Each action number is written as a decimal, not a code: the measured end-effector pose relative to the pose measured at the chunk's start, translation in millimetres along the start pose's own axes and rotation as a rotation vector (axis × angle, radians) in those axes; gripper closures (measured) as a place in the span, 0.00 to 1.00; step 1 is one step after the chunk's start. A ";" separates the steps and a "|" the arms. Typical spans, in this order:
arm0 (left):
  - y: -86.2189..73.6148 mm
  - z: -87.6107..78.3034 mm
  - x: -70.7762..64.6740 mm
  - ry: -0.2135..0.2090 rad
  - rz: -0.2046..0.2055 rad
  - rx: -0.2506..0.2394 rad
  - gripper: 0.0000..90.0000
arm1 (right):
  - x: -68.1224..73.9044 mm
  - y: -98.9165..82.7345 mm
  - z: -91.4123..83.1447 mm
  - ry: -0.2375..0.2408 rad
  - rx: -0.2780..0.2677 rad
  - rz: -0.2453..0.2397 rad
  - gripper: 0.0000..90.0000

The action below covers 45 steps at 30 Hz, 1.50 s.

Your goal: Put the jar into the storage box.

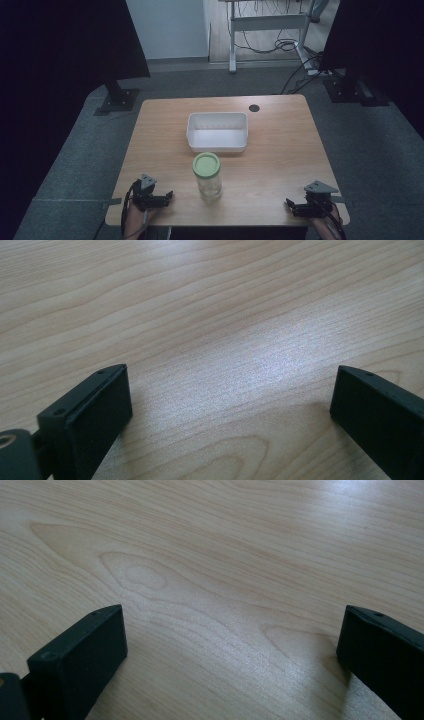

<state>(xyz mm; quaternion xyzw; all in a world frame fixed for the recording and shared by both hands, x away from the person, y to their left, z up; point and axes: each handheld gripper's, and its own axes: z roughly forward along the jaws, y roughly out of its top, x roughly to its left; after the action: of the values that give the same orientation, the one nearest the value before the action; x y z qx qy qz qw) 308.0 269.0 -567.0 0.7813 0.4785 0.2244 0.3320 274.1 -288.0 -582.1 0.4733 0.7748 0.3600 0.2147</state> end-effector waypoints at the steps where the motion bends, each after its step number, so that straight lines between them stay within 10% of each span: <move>1: 0.0 0.0 0.0 0.000 0.000 0.000 0.03 | 0.2 0.2 -0.5 0.004 0.003 -0.005 0.01; 45: 0.0 0.1 0.0 0.000 0.001 0.000 0.03 | 28.0 36.3 -17.4 0.100 -0.033 -0.064 0.00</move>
<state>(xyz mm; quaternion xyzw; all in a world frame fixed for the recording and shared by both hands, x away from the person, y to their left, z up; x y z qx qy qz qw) 308.1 269.0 -567.0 0.7816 0.4783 0.2243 0.3318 270.5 -258.6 -543.0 0.4260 0.7933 0.3890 0.1947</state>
